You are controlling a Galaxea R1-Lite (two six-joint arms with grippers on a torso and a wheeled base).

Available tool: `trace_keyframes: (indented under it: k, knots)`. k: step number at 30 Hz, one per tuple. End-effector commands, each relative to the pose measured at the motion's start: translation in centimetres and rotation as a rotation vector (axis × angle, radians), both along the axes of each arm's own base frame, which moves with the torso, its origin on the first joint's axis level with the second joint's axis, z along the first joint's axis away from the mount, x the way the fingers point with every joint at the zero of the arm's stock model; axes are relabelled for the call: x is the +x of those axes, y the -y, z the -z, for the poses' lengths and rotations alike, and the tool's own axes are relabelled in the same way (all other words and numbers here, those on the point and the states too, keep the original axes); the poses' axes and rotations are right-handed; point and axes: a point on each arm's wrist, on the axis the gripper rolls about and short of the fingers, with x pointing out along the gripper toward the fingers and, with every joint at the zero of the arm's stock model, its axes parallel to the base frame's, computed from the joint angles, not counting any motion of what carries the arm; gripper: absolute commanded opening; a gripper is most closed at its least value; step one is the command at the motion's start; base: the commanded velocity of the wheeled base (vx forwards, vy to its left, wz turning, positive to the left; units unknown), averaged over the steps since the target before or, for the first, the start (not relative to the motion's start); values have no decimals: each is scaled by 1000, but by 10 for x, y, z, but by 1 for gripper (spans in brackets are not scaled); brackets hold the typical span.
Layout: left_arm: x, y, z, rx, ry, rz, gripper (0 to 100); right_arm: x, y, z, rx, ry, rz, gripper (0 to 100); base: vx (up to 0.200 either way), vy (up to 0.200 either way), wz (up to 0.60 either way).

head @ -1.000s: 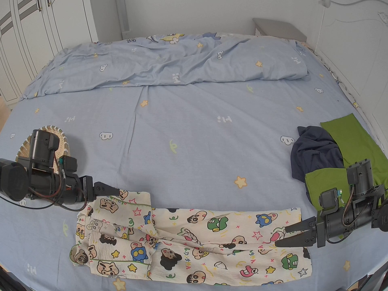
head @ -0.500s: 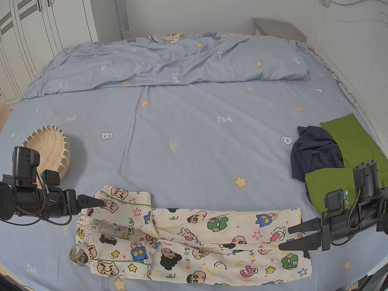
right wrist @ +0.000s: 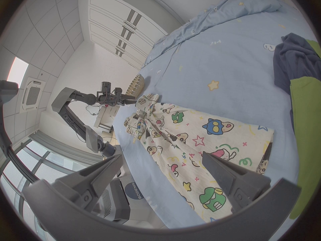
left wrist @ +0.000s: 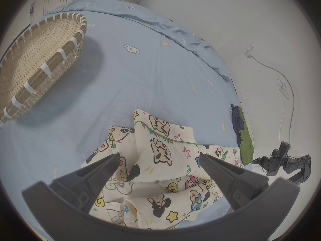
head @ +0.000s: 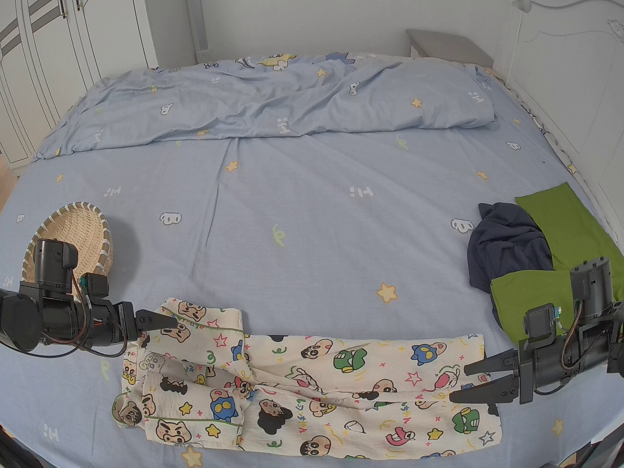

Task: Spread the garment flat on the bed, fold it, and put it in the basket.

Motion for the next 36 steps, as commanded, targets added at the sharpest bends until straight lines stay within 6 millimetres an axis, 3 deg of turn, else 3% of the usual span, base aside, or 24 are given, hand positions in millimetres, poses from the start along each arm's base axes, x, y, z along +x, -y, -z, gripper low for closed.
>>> trace_keyframes:
  k: [1,17,18,27,36]
  knots:
    - [4,0,6,-2,-22,1,100,0,0,0,0,2,-1,100,0,0,0]
    - [2,5,7,-15,-29,28,100,0,0,0,-2,2,1,100,0,0,0]
    - [2,5,7,-15,-31,30,0,0,0,0,-2,1,1,100,0,0,0]
    - [-1,6,10,-11,-41,38,0,1,1,0,-2,4,3,100,0,0,0]
    - [-20,3,12,34,-87,62,0,0,1,0,-2,2,5,100,0,0,0]
